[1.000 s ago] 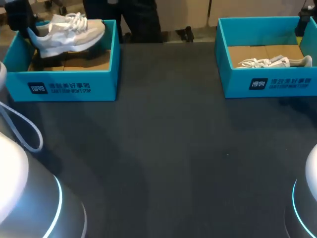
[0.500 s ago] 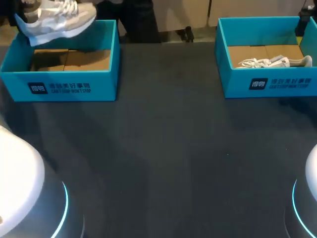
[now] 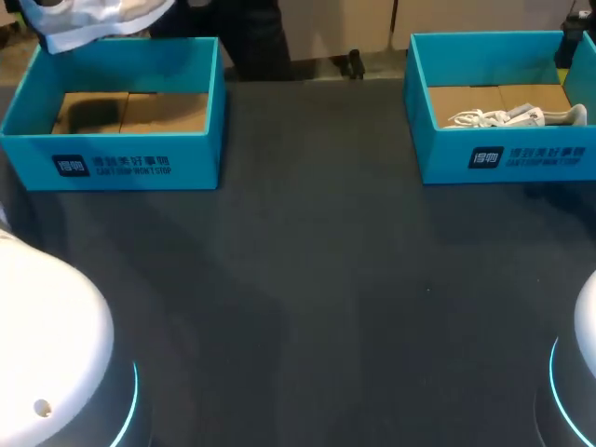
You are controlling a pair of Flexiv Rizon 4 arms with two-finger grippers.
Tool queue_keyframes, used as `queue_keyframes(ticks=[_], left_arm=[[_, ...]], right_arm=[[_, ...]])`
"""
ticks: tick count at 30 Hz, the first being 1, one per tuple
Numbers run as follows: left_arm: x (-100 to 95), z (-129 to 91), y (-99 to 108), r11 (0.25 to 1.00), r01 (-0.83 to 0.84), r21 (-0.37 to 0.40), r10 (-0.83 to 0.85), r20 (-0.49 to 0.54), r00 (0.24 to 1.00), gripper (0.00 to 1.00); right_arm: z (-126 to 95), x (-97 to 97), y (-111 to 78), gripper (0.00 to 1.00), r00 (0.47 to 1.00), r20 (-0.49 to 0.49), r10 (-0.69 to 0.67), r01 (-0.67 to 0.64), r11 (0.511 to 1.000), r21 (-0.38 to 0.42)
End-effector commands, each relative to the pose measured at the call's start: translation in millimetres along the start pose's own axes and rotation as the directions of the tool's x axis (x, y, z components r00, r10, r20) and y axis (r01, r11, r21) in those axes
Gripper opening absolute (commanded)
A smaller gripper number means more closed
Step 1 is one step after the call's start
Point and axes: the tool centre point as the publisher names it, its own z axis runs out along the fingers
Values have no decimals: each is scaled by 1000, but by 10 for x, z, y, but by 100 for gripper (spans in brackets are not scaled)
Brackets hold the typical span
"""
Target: Take the shoe out of the shoebox, open the shoe tongue, remove and reinsert the insole, then place the shoe into the shoebox
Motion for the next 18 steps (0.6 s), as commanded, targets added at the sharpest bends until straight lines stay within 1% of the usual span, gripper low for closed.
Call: queue_keyframes(ticks=[1,4,5,18], left_arm=[[-85,-300,-444,993,-15,-115,14,-8,1000,0],[-201,-384,-597,993,-33,-111,31,-20,999,0],[-237,-440,-689,993,-57,-104,54,-32,998,0],[-237,-440,-689,993,-57,-104,54,-32,998,0]], right_arm=[[3,2,-3,100,1000,1,1,-1,1000,-1],[3,2,-3,100,1000,1,1,-1,1000,-1],[3,2,-3,100,1000,1,1,-1,1000,-1],[3,2,-3,100,1000,1,1,-1,1000,-1]])
